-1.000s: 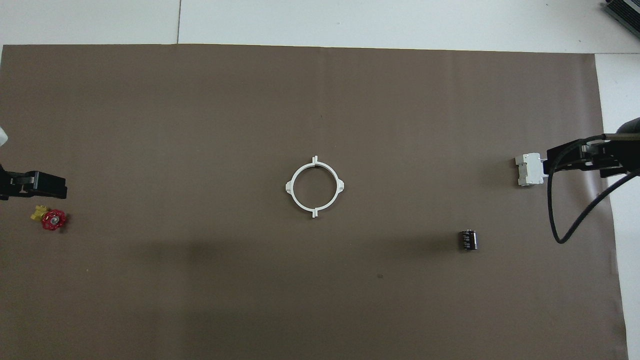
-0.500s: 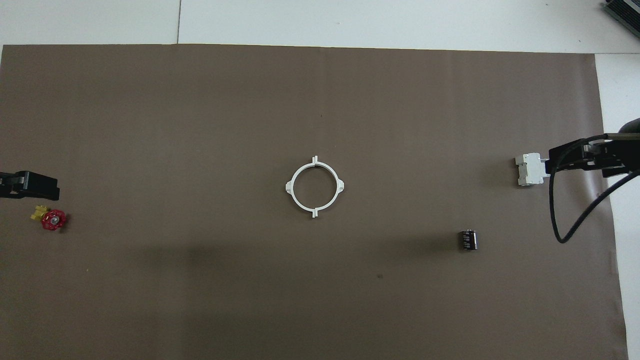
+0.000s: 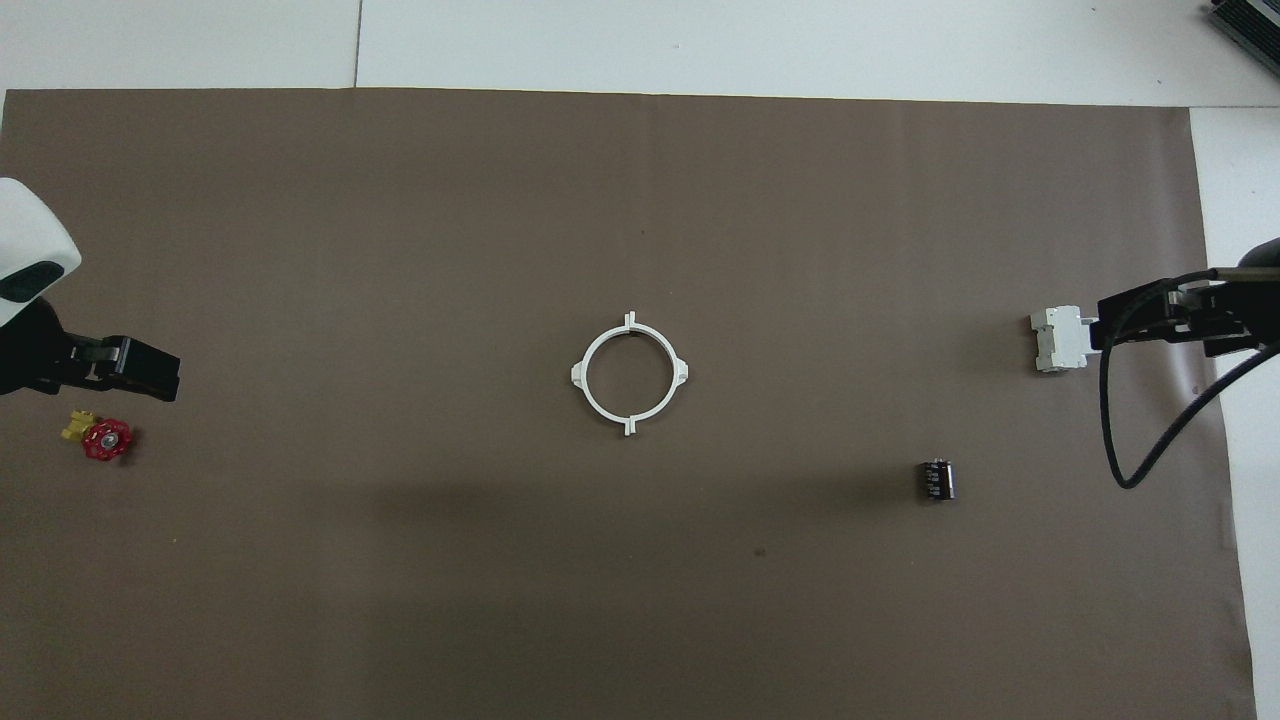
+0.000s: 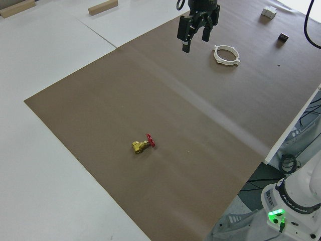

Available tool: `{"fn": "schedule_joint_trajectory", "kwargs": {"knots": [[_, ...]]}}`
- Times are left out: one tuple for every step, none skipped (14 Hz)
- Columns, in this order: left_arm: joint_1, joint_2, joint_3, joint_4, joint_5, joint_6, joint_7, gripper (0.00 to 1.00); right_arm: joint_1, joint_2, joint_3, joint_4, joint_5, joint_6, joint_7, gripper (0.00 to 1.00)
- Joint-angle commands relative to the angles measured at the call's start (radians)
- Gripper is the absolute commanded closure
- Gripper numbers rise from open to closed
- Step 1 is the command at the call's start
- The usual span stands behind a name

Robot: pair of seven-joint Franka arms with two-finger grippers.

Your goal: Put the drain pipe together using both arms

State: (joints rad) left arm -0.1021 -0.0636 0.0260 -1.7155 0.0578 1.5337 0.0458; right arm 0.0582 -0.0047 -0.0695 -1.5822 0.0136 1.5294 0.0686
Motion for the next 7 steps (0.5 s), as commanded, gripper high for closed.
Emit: {"fn": "schedule_joint_trajectory", "kwargs": {"knots": [[-0.011, 0.013, 0.025, 0.030, -0.010, -0.006, -0.003, 0.00, -0.011, -0.012, 0.002, -0.007, 0.000, -0.006, -0.018, 0.00], [-0.010, 0.013, 0.026, 0.049, -0.010, -0.004, -0.004, 0.00, -0.011, -0.014, 0.002, -0.007, 0.000, -0.008, -0.018, 0.00], [-0.010, 0.015, 0.028, 0.063, -0.010, 0.011, -0.006, 0.00, -0.011, -0.015, 0.002, -0.008, 0.000, -0.008, -0.016, 0.00], [-0.008, 0.015, 0.028, 0.062, -0.009, 0.026, -0.006, 0.00, -0.011, -0.017, 0.002, -0.012, 0.000, -0.005, -0.015, 0.00], [-0.005, 0.015, 0.028, 0.063, -0.010, 0.028, -0.006, 0.00, -0.012, -0.017, 0.002, -0.012, 0.000, -0.005, -0.015, 0.00], [0.002, 0.015, 0.032, 0.063, -0.010, 0.026, -0.006, 0.00, -0.012, -0.017, 0.002, -0.012, 0.000, -0.003, -0.016, 0.00], [0.004, 0.015, 0.054, 0.063, -0.010, 0.025, -0.003, 0.00, -0.012, -0.017, 0.002, -0.012, 0.000, -0.003, -0.016, 0.00]]}}
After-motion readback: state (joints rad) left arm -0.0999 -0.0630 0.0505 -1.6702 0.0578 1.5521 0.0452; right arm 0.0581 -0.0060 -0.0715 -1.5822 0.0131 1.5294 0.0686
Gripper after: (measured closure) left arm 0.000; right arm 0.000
